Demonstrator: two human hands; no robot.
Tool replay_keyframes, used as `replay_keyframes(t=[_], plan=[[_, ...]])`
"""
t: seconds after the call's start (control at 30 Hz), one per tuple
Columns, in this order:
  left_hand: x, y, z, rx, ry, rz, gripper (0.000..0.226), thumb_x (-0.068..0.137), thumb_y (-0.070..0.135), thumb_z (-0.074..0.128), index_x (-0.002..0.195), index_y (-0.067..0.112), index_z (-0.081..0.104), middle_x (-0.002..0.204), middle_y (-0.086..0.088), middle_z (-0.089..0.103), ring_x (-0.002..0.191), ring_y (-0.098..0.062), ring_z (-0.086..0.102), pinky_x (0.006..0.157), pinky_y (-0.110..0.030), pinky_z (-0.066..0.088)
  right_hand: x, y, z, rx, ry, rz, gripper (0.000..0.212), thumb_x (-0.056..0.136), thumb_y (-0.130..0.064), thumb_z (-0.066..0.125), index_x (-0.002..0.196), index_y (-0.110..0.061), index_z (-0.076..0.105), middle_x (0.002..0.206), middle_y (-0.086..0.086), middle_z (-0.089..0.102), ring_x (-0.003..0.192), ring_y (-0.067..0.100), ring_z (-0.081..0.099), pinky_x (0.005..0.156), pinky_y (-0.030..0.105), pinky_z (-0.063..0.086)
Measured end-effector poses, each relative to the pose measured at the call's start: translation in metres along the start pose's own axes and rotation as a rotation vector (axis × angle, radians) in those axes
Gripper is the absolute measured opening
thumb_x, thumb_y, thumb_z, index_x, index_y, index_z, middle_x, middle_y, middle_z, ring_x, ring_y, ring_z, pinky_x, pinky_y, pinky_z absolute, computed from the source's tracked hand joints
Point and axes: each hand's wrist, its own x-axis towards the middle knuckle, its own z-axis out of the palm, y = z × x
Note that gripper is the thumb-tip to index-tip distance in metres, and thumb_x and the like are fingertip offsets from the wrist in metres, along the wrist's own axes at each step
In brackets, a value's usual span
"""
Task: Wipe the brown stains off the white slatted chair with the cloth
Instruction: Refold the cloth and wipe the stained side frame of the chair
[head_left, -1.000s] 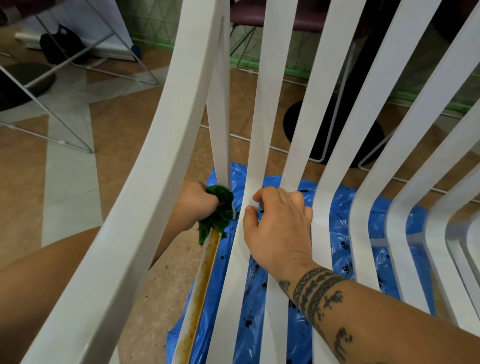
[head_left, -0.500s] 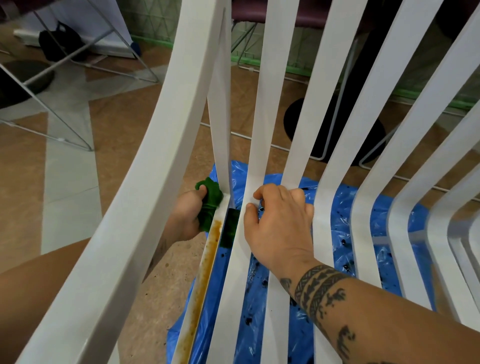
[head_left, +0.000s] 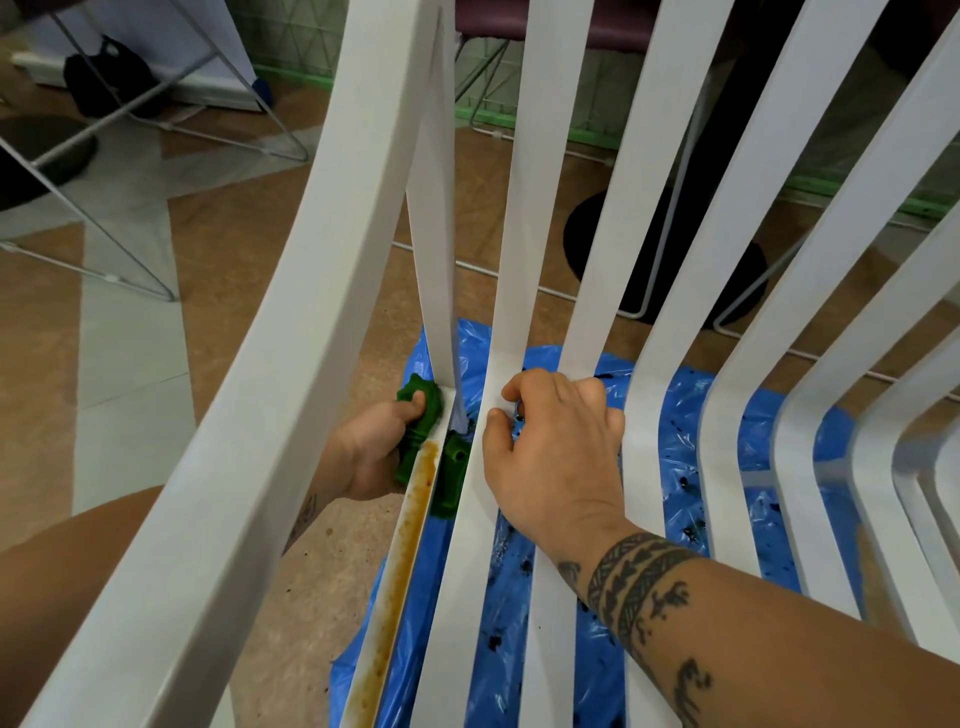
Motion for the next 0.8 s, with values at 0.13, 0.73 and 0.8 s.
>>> replay_keyframes(t=[0.13, 0.73, 0.8], plan=[[-0.004, 0.013, -0.001, 0.322, 0.061, 0.156, 0.031, 0.107, 0.033, 0.047, 0.121, 0.007, 0.057, 0.086, -0.011, 0.073, 0.074, -0.022, 0.070, 0.062, -0.033, 0.055, 0.000, 0.000, -0.002, 0.008, -0.011, 0.000, 0.014, 0.094, -0.040, 0.050, 0.104, -0.031, 0.052, 0.100, -0.015, 0.055, 0.105, 0.014, 0.041, 0.092, 0.038, 0.034], [0.025, 0.028, 0.013, 0.789, 0.226, 0.289, 0.050, 0.080, 0.050, 0.078, 0.116, 0.019, 0.066, 0.103, -0.005, 0.071, 0.093, -0.023, 0.069, 0.087, -0.042, 0.060, -0.001, -0.001, -0.001, -0.013, -0.004, -0.001, 0.014, 0.094, -0.041, 0.048, 0.103, -0.031, 0.053, 0.099, -0.015, 0.056, 0.105, 0.014, 0.042, 0.092, 0.038, 0.034], [0.028, 0.025, 0.017, 0.722, 0.223, 0.272, 0.052, 0.075, 0.046, 0.082, 0.117, 0.019, 0.066, 0.104, -0.004, 0.071, 0.094, -0.023, 0.069, 0.089, -0.043, 0.060, -0.001, -0.001, -0.001, -0.010, -0.004, 0.001, 0.013, 0.094, -0.040, 0.050, 0.103, -0.031, 0.053, 0.099, -0.015, 0.056, 0.104, 0.014, 0.042, 0.091, 0.037, 0.032]])
